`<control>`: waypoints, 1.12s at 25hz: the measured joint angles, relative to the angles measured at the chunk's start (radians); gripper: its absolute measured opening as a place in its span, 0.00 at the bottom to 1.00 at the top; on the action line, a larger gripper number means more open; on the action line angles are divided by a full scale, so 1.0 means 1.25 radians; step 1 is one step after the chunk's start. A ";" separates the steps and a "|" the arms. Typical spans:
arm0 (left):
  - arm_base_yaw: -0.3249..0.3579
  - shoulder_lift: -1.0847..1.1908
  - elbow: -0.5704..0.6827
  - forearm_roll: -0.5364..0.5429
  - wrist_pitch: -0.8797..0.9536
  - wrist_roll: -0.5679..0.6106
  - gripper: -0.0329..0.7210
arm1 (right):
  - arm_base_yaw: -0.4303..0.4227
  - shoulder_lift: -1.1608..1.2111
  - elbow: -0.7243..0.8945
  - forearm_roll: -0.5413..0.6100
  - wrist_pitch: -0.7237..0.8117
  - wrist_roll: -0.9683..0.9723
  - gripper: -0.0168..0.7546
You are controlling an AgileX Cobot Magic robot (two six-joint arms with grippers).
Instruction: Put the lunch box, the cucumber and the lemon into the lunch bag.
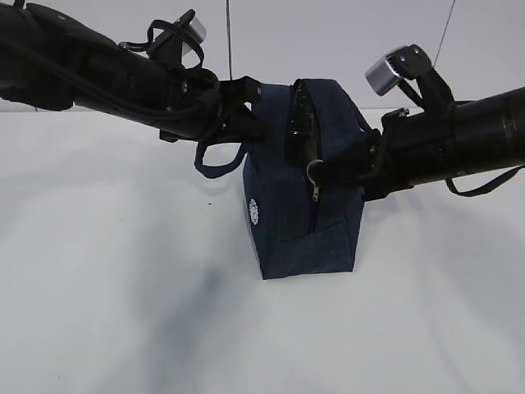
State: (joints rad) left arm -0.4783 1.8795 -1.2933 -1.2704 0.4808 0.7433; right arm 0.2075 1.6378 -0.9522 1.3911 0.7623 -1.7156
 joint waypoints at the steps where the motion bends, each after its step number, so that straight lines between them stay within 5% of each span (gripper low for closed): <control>1: 0.000 0.000 0.000 -0.001 0.000 0.000 0.04 | 0.000 0.000 0.000 0.009 -0.001 0.002 0.03; 28: 0.000 0.000 0.000 -0.068 0.000 0.000 0.04 | 0.000 -0.037 0.000 0.145 -0.068 0.178 0.03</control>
State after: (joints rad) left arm -0.4783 1.8795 -1.2933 -1.3559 0.4808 0.7433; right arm 0.2075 1.5916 -0.9522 1.5728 0.6767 -1.4933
